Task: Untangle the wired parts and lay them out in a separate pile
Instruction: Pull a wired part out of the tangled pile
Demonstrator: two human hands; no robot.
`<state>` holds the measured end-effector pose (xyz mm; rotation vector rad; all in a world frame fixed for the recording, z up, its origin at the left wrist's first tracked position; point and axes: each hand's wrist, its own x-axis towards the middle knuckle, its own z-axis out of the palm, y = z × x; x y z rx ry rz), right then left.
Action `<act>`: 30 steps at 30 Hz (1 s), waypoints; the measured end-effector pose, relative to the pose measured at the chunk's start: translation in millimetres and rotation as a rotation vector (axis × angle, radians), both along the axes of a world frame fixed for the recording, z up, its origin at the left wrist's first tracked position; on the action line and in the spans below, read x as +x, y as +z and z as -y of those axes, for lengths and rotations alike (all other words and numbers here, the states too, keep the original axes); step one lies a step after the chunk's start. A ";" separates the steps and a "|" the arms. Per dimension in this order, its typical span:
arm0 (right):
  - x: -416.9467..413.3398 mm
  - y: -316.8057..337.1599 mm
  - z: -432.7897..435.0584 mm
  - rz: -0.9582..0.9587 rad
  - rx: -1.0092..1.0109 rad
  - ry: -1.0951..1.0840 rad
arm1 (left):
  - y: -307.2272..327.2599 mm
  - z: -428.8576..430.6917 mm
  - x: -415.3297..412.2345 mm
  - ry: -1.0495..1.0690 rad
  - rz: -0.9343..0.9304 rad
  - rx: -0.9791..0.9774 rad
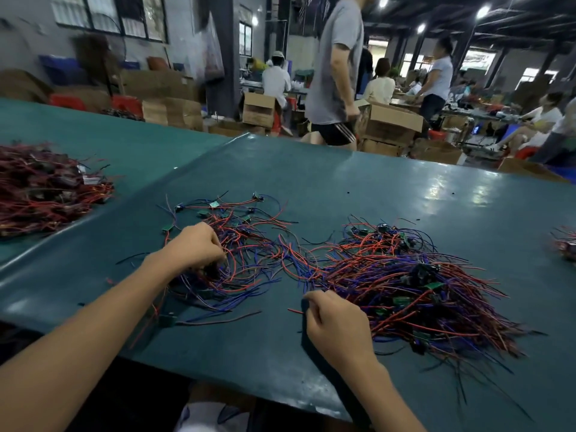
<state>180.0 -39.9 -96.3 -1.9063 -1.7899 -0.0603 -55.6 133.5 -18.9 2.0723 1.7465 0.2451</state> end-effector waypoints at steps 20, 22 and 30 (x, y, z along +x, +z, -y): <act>0.3 -3.4 4.0 -0.144 0.218 0.047 | 63.0 23.7 32.9 0.115 1.443 0.079; 1.3 -4.6 4.0 -0.179 0.307 0.062 | 53.4 27.2 44.7 0.084 1.563 -0.219; 6.0 16.0 5.7 -0.985 0.548 -0.003 | -40.2 63.7 104.9 -0.068 1.473 -0.664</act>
